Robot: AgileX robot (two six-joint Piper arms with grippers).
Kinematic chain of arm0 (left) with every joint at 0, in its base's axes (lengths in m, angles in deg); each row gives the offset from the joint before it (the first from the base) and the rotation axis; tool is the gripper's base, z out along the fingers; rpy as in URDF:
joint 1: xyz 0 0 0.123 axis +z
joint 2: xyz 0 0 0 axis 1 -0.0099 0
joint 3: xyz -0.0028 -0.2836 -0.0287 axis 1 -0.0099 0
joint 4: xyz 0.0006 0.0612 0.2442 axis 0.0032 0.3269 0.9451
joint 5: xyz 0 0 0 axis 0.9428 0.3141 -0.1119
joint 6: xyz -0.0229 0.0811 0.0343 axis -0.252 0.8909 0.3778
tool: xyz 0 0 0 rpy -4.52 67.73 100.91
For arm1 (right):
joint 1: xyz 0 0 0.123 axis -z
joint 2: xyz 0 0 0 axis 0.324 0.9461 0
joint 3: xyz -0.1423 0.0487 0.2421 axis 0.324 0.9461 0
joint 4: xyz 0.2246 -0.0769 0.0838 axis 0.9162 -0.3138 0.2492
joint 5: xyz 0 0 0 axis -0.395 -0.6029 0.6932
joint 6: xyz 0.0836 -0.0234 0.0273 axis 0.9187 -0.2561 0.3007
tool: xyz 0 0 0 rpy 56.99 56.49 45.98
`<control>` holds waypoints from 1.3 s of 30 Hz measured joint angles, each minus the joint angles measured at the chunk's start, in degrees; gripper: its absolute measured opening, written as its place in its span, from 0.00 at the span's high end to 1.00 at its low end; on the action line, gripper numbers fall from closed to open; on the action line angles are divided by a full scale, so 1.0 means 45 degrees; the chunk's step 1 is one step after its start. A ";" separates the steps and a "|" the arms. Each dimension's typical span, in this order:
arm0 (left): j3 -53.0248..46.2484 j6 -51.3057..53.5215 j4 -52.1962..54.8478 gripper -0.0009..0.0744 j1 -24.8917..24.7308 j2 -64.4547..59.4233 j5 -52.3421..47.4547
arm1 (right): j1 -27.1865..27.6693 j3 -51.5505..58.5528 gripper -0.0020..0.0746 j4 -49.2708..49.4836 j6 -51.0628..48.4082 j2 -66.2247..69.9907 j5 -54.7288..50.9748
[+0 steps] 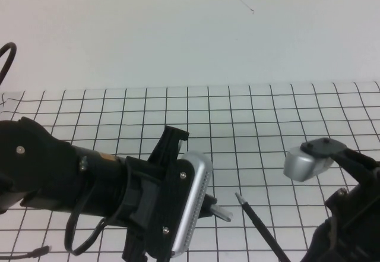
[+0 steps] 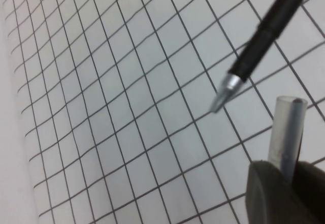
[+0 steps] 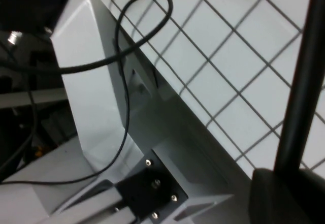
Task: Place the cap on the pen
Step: Put the cap on the pen
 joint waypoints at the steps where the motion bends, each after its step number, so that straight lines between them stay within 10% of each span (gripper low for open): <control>1: 0.0000 0.0032 0.0088 0.92 0.0000 0.0000 0.0000 | 0.0000 -0.0062 0.98 0.0022 0.0178 0.0000 0.0000; 39: 0.0000 0.4189 -0.0212 0.93 0.0000 0.0000 0.0620 | -0.1240 -0.0089 0.98 -0.0432 0.1569 0.0000 0.0000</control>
